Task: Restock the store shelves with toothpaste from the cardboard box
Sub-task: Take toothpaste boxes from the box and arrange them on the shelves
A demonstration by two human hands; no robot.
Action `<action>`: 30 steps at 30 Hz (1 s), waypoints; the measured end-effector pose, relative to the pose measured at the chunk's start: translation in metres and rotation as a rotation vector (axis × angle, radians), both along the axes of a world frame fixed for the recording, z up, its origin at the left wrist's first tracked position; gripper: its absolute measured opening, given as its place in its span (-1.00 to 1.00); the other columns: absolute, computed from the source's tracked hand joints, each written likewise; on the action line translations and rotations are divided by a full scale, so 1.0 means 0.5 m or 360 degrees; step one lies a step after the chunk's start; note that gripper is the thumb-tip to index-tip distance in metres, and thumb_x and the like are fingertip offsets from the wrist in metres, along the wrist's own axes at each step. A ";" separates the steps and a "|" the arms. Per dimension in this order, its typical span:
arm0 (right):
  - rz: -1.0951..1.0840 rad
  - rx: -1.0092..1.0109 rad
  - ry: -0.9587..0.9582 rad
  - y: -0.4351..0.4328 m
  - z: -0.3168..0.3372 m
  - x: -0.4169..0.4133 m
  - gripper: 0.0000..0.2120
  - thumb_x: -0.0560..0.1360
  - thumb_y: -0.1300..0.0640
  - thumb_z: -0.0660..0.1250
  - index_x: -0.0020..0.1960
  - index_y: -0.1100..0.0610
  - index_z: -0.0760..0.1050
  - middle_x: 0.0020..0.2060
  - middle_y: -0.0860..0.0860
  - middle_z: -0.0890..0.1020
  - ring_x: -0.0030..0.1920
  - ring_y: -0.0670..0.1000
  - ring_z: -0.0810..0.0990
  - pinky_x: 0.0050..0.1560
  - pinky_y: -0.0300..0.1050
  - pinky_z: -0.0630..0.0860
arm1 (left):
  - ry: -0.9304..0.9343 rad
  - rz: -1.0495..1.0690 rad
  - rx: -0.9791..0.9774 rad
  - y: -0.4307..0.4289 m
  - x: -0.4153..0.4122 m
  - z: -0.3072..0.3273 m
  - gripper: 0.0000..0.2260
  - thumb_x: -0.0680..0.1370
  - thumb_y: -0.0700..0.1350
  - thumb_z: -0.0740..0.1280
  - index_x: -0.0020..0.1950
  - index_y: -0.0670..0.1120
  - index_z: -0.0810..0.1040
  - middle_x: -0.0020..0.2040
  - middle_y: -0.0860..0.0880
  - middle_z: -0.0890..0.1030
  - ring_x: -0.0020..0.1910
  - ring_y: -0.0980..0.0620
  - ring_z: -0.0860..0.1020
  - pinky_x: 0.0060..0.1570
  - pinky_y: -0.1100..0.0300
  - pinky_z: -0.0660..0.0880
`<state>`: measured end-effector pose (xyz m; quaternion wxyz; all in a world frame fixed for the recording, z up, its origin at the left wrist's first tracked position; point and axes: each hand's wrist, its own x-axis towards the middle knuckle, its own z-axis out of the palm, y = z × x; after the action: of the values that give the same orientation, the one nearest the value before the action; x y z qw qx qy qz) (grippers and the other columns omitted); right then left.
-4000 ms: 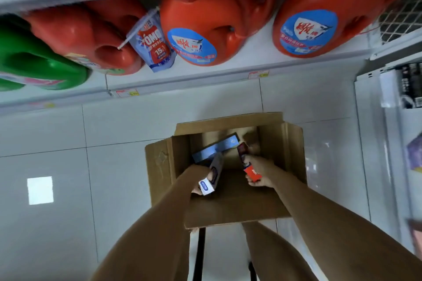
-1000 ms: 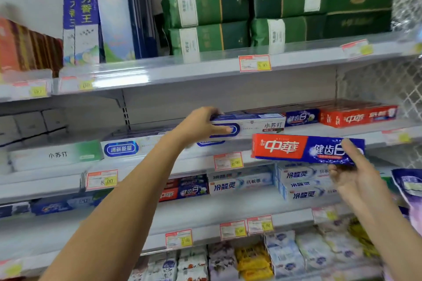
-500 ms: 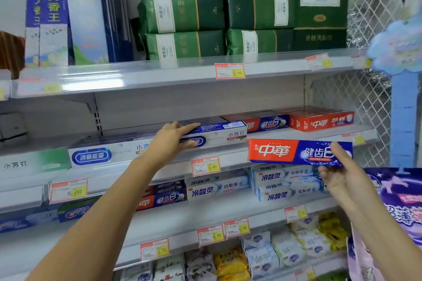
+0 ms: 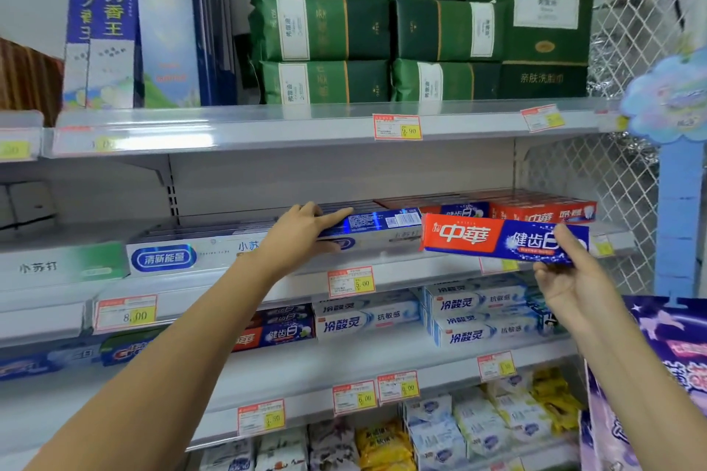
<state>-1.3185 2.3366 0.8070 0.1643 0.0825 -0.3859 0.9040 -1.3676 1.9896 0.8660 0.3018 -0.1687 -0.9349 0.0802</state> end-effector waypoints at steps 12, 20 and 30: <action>0.0015 -0.0111 -0.0044 -0.005 -0.003 -0.034 -0.69 0.48 0.04 0.36 0.19 0.03 0.42 -0.03 0.03 0.61 -0.14 -0.09 0.63 -0.44 -0.35 0.54 | -0.0363 -0.0455 0.1280 -0.015 -0.038 0.070 -0.63 0.47 -0.02 0.43 0.26 0.01 0.51 0.07 0.00 0.63 -0.05 0.05 0.63 -0.17 0.23 0.58; -0.0002 -0.0111 -0.0100 -0.012 0.003 -0.050 -0.79 0.43 0.03 0.38 0.03 0.01 0.46 -0.08 0.04 0.61 -0.12 -0.07 0.61 -0.43 -0.35 0.55 | -0.0480 -0.0210 0.1444 -0.039 -0.120 0.072 -0.62 0.49 -0.12 0.43 0.28 -0.08 0.48 0.21 -0.11 0.55 0.06 -0.10 0.58 0.01 0.04 0.58; -0.0065 -0.0117 -0.0124 0.011 -0.015 -0.068 -0.86 0.51 0.06 0.32 0.06 -0.01 0.46 -0.05 0.02 0.60 -0.25 -0.14 0.67 -0.47 -0.35 0.52 | -0.0621 -0.0164 0.1370 -0.070 -0.145 0.088 -0.67 0.50 -0.10 0.41 0.25 -0.03 0.50 0.19 -0.09 0.58 0.02 -0.03 0.58 -0.07 0.16 0.56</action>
<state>-1.3524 2.3419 0.7997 0.1703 0.0332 -0.3602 0.9166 -1.4398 1.9546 0.9099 0.1665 -0.0865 -0.9128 -0.3628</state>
